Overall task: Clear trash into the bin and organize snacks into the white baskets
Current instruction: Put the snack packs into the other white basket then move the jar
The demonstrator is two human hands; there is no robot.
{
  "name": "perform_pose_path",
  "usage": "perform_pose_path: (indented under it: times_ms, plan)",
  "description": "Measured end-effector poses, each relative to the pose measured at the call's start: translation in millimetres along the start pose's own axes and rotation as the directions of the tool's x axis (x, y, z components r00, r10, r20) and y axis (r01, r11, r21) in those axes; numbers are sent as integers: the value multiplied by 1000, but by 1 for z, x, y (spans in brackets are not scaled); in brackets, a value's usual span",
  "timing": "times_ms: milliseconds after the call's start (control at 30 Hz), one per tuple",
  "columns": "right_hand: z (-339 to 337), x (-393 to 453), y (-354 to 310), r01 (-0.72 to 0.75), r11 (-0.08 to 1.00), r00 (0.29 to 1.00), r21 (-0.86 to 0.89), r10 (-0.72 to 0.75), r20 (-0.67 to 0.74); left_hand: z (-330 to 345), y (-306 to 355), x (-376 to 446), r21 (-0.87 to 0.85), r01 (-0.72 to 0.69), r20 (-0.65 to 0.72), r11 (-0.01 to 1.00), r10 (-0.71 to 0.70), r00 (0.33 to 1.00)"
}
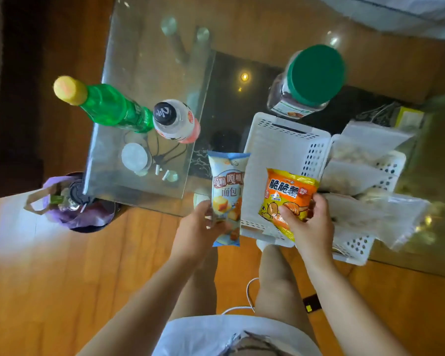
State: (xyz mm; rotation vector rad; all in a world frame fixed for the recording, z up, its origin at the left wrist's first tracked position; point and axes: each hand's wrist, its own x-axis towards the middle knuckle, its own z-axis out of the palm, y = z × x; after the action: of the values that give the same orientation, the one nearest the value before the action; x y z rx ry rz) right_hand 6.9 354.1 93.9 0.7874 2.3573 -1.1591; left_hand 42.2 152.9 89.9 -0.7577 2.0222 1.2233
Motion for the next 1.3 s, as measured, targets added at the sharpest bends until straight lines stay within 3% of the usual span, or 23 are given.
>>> perform_pose_path:
  times_ms: [100,233,533,700,867,1000,1100,1300]
  plan:
    - [-6,8,6,-7,998,1000,-60,6,-8,22,35,12,188,-39,-49,981,49,998]
    - [3,23,5,4,974,1000,-225,-9,-21,49,64,36,471,36,-130,881,30,991]
    - [25,60,12,-55,923,996,-380,80,49,93,76,69,647,100,-129,756,-21,991]
    - [31,66,12,-77,943,992,-325,106,73,97,77,76,653,117,-107,748,-61,992]
    - [23,63,8,-69,969,985,-237,104,139,93,82,68,571,129,-101,811,-87,991]
    - [11,47,7,31,966,993,-258,-1,119,83,78,53,518,7,-89,855,46,995]
    - [12,34,8,74,950,980,-303,-14,196,80,70,48,480,-113,7,870,125,992]
    - [29,37,15,73,937,950,-340,39,311,82,60,56,458,-92,111,884,46,993]
